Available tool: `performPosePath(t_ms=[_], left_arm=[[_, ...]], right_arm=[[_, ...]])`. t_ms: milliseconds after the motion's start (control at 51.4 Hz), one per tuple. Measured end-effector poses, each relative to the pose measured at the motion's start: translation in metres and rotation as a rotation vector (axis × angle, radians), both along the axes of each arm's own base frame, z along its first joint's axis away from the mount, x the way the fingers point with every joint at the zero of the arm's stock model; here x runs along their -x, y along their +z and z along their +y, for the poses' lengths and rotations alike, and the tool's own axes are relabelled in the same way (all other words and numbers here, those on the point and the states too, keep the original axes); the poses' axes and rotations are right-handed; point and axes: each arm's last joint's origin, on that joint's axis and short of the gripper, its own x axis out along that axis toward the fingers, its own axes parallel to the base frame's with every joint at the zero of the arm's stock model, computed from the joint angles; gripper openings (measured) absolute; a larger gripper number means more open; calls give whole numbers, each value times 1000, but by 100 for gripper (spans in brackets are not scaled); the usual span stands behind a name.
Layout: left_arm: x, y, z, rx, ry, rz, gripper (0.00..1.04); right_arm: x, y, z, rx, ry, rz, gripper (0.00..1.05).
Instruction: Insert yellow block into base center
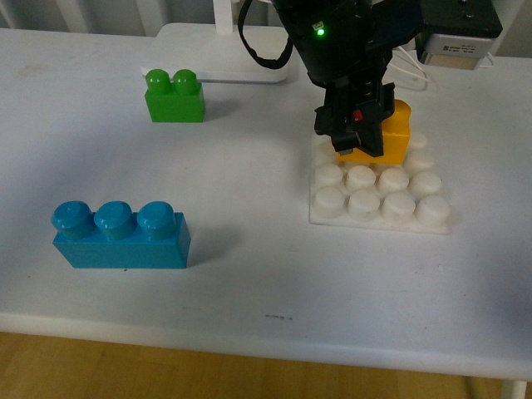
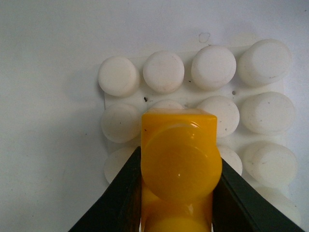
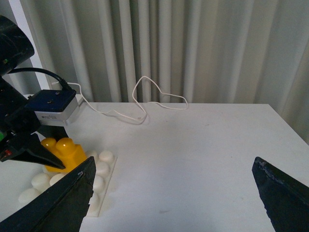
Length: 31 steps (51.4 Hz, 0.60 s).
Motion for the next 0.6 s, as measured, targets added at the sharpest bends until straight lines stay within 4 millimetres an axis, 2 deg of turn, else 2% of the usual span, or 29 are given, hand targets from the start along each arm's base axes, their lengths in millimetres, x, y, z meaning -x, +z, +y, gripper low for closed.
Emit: performPosePath(t_ms=[603], left_arm=[[-6,-13,-12,-74,-20,-10,32]], right_arm=[[0,0,0,0,0,0,95]])
